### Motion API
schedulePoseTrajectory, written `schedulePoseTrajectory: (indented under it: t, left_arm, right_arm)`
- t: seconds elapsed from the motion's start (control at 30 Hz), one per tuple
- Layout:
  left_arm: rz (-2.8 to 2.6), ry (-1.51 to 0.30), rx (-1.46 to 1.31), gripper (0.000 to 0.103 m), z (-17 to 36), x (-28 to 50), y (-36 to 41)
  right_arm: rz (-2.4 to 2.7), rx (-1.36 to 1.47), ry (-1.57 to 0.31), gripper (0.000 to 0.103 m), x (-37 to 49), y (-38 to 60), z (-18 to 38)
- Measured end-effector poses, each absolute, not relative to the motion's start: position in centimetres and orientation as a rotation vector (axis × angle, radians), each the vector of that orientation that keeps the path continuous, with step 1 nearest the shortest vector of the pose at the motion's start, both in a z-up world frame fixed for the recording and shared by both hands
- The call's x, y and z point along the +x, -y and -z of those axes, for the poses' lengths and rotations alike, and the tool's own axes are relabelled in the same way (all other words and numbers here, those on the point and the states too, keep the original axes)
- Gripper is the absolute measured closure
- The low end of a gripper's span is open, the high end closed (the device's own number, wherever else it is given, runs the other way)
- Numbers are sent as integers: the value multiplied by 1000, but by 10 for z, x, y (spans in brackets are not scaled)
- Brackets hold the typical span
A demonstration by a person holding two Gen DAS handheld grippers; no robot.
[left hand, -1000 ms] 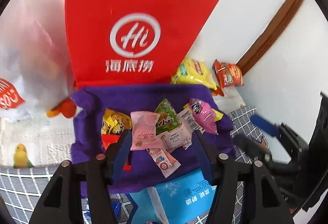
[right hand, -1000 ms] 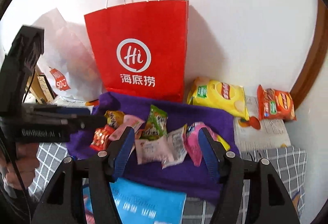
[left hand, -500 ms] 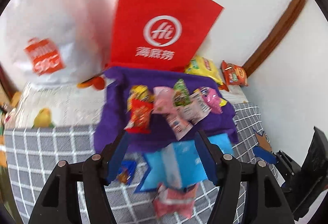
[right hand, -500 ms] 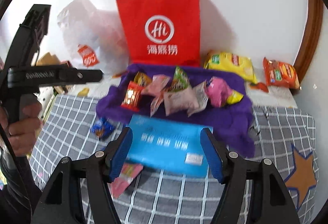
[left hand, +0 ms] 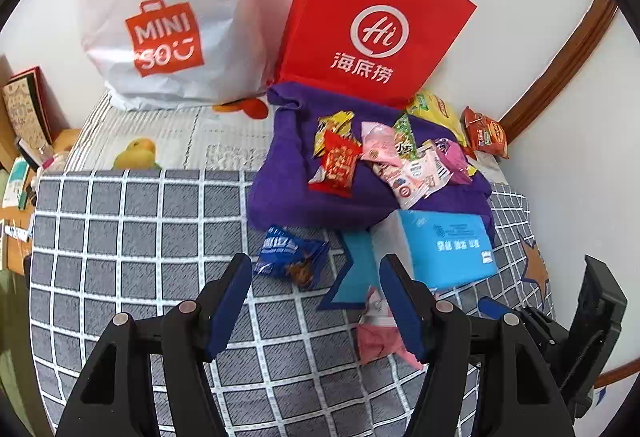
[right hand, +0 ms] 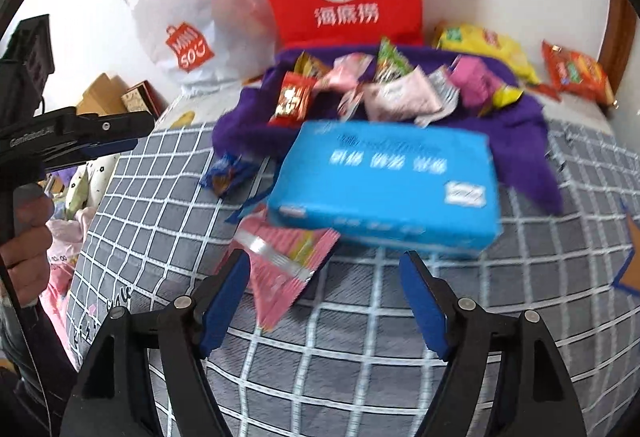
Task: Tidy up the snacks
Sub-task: 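Withdraw both open tools from the towel back toward the pile, then grasp the pink wrapped snack with the right tool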
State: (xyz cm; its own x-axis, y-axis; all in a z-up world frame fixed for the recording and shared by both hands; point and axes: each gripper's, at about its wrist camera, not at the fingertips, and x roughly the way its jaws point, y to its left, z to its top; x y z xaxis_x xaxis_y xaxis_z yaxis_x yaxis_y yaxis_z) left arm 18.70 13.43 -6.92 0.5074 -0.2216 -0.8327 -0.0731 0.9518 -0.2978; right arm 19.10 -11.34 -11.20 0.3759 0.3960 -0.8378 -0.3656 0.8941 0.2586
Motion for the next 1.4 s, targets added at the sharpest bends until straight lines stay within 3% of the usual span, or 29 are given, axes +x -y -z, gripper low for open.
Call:
schedulePoseTrajectory:
  t: [0.77, 0.93, 1.4]
  left_arm:
    - [93, -1093, -367, 39, 108, 180, -149]
    - [89, -1106, -367, 39, 113, 181, -146]
    - [72, -1108, -335, 39, 128, 192, -141]
  right_arm:
    - [-514, 192, -1220, 24, 215, 69, 163]
    - [-552, 134, -1202, 39, 211, 62, 159]
    - [-459, 4, -1045, 40, 169, 143, 123]
